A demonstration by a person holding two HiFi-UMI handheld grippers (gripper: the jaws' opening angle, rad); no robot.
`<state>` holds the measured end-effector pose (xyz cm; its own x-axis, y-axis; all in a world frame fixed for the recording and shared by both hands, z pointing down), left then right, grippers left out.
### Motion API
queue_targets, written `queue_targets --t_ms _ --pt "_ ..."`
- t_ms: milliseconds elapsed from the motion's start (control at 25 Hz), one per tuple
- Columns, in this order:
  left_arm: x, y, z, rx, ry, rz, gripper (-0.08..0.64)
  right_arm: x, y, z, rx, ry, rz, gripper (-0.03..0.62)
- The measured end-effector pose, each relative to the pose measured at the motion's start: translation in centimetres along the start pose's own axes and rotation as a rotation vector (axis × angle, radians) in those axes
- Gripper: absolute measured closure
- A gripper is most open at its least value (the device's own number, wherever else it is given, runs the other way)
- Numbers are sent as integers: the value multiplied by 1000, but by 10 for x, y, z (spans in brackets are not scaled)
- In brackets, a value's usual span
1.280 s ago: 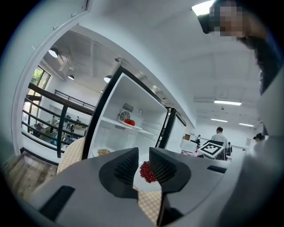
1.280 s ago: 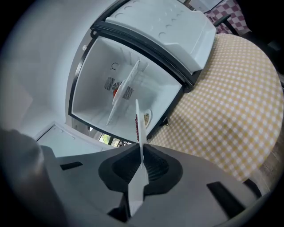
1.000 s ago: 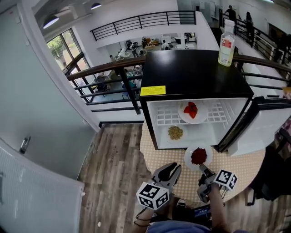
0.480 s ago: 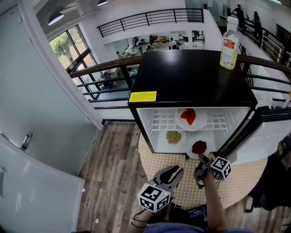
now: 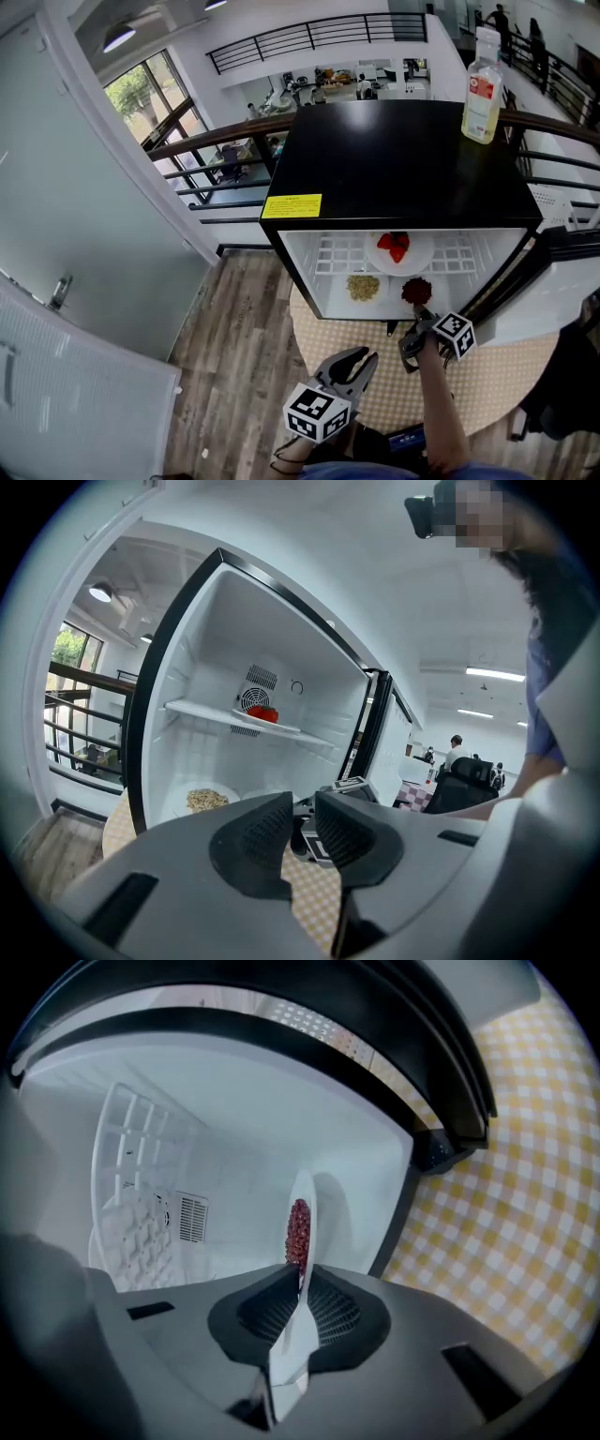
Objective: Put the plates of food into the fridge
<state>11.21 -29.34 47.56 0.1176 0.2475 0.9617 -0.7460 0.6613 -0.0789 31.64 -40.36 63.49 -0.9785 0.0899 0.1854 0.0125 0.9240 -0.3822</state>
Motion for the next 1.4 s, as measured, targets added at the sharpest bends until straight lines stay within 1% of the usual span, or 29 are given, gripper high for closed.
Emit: queue_targets --t_ms 80,120,200,280,360,400,480,520,600,760,880,960,1200,1320,1400 --pt "2 1 1 -5 4 5 476 -2 -6 4 -2 54 0 566" --pt "3 2 1 -6 5 9 476 -4 -9 6 -1 100 1 565" --pt "4 4 3 -10 9 16 476 -5 -13 10 4 220 8 548" --pt "5 6 4 -15 23 15 476 -3 -14 14 10 364 28 505" --pt "3 9 5 -19 43 4 476 2 -13 16 19 519 57 427" --pt "1 10 6 -20 47 -1 476 5 -11 16 29 592 67 408" --pt "-1 11 7 -20 34 -2 476 8 -9 16 56 718 70 388" --pt "-1 11 7 -22 24 1 476 9 -8 15 70 766 69 385" --pt "-1 13 9 -28 14 7 476 11 -6 14 90 826 67 373" --pt "-3 19 11 -41 20 2 476 14 -1 13 130 863 76 356" --pt "-3 22 14 -52 15 4 476 13 2 11 176 883 72 325" --pt "-3 24 16 -60 17 2 476 14 4 7 187 871 80 293" --pt "-4 28 17 -65 17 -4 476 21 17 -4 134 707 83 284" --pt "-3 28 15 -60 18 -5 476 21 30 -1 102 686 70 284" --pt "-2 28 14 -54 18 -5 476 21 41 7 64 682 62 284"
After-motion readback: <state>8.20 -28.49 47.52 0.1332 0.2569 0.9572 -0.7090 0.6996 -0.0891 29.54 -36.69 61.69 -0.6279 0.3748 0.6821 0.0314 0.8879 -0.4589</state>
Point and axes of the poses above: the fingertips, and each gripper's own axes: y backward along the fingers, z to its left, x out of its underside, the point moved 5 cm from there along y, backward along the fingers, and after that the axes turned 12 degrees about -z, right-handed, at the moved point
